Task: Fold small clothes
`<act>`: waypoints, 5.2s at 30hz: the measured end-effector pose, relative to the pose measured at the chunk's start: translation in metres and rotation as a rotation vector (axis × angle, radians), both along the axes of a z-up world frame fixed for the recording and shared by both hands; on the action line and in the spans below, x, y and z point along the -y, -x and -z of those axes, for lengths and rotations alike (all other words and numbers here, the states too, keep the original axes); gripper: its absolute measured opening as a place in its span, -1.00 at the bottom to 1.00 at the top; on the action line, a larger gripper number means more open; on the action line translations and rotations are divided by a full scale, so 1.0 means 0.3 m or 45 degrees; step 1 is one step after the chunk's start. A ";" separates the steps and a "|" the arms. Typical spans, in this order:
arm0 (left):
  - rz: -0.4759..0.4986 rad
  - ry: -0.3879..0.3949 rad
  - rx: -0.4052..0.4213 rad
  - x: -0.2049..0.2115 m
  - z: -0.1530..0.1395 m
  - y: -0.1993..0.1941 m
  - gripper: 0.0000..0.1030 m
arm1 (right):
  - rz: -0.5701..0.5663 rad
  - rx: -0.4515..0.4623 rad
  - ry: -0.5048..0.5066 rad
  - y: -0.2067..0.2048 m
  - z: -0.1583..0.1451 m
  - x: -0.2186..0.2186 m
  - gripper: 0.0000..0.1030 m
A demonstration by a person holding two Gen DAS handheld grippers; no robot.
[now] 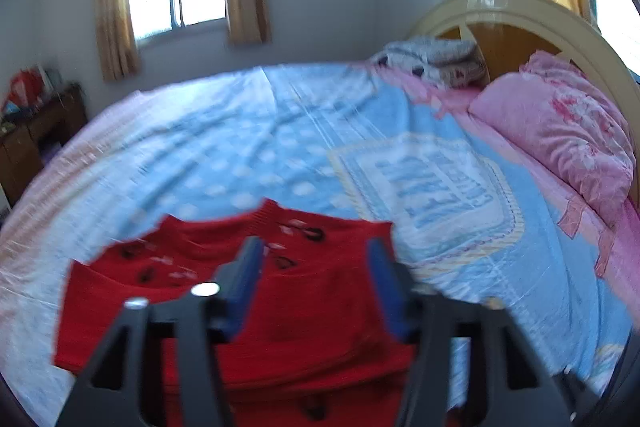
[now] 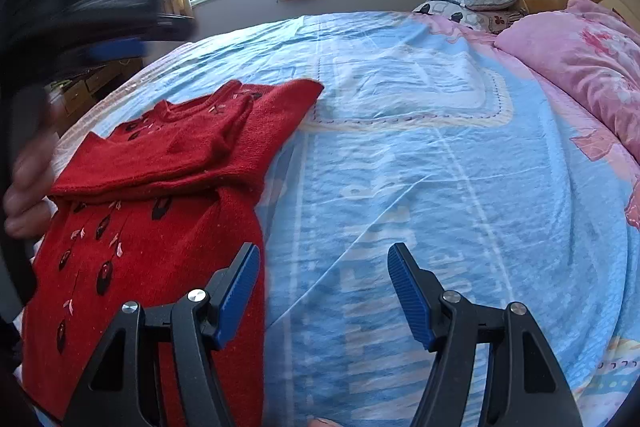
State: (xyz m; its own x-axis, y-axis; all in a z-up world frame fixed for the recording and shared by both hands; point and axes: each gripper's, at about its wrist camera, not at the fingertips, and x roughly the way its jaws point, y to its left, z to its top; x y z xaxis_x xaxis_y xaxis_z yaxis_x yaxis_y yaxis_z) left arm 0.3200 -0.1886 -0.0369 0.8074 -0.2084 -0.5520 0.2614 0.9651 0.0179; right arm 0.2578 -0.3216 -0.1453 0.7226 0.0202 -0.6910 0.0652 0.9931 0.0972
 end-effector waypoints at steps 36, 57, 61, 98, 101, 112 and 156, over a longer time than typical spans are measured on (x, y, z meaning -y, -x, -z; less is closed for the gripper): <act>-0.586 0.104 -0.261 -0.793 0.357 0.099 0.82 | -0.136 0.034 0.012 -0.293 -0.147 -0.238 -0.77; -0.599 -0.107 -0.183 -0.768 0.299 -0.048 0.97 | -0.248 -0.026 -0.008 -0.320 -0.117 -0.294 -0.34; -0.571 -0.088 -0.245 -0.769 0.334 -0.052 0.98 | -0.184 -0.137 -0.047 -0.350 -0.014 -0.229 -0.38; -0.483 -0.059 -0.270 -0.742 0.344 -0.019 1.00 | -0.219 0.007 0.022 -0.271 0.020 -0.240 -0.08; -0.491 -0.038 -0.267 -0.751 0.340 -0.011 1.00 | -0.248 0.031 -0.053 -0.257 0.011 -0.225 0.12; -0.450 -0.044 -0.273 -0.739 0.321 0.063 1.00 | -0.279 0.061 0.102 -0.193 -0.008 -0.325 0.44; -0.250 -0.005 -0.142 -0.668 0.200 0.492 1.00 | -0.253 -0.030 -0.059 0.244 -0.031 -0.313 0.44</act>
State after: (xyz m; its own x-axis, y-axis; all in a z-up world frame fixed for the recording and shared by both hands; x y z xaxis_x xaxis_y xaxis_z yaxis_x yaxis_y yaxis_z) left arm 0.1725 0.0120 -0.0967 0.7659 -0.0508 -0.6409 0.0691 0.9976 0.0035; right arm 0.1846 -0.2277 -0.1359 0.6848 0.1929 -0.7028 -0.1287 0.9812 0.1439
